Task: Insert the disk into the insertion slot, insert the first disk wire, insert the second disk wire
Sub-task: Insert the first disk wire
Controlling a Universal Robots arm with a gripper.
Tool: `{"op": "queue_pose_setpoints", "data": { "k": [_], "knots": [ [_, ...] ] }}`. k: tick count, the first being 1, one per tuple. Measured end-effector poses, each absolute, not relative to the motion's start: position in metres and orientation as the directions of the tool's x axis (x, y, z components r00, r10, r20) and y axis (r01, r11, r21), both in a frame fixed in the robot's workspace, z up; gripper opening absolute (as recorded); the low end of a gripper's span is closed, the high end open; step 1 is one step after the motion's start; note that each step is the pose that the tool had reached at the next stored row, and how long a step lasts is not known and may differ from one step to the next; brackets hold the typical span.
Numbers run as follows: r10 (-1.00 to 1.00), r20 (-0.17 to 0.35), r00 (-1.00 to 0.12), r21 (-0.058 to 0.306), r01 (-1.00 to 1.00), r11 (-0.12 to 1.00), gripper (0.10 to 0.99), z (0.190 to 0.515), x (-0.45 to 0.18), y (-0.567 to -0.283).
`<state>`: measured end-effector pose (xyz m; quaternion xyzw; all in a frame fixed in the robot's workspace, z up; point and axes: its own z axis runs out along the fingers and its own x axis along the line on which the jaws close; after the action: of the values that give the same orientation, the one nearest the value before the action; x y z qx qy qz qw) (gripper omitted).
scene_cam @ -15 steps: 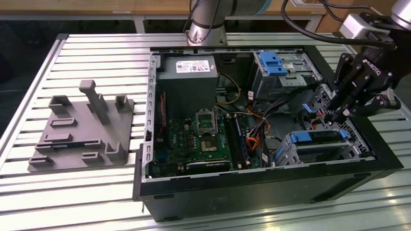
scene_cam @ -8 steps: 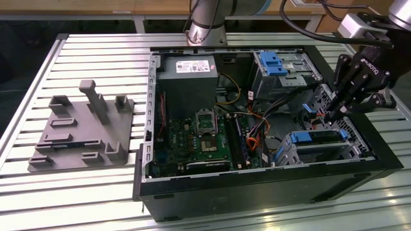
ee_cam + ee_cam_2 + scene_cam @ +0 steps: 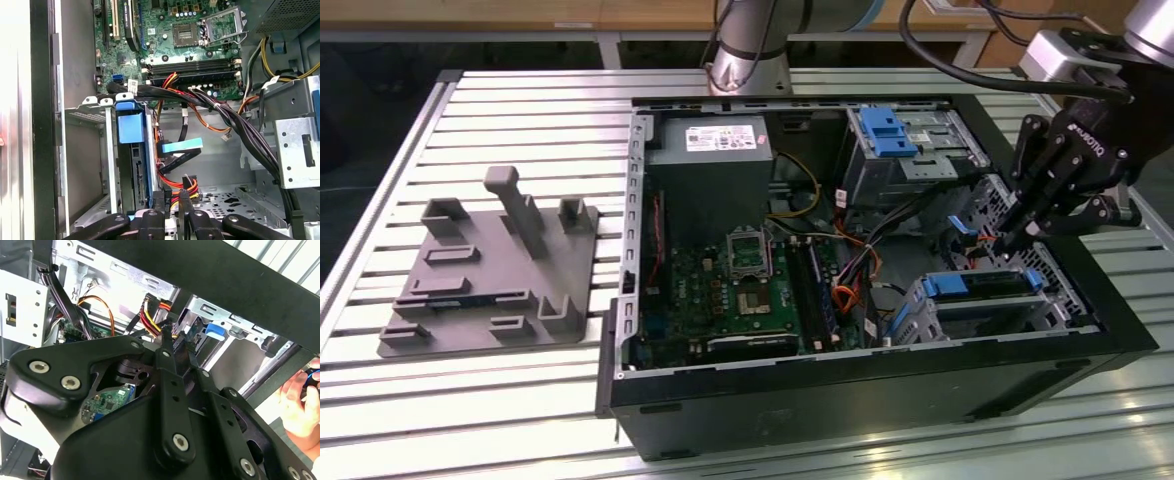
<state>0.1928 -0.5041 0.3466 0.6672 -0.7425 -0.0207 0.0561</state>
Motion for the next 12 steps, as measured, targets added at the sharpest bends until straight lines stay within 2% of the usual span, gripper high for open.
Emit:
{"op": "queue_pose_setpoints", "data": {
  "k": [12],
  "knots": [
    [-0.99, 0.065, -0.124, 0.098, -0.987, 0.13, 0.259, 0.3459, 0.1928, -0.5035]
  ]
}}
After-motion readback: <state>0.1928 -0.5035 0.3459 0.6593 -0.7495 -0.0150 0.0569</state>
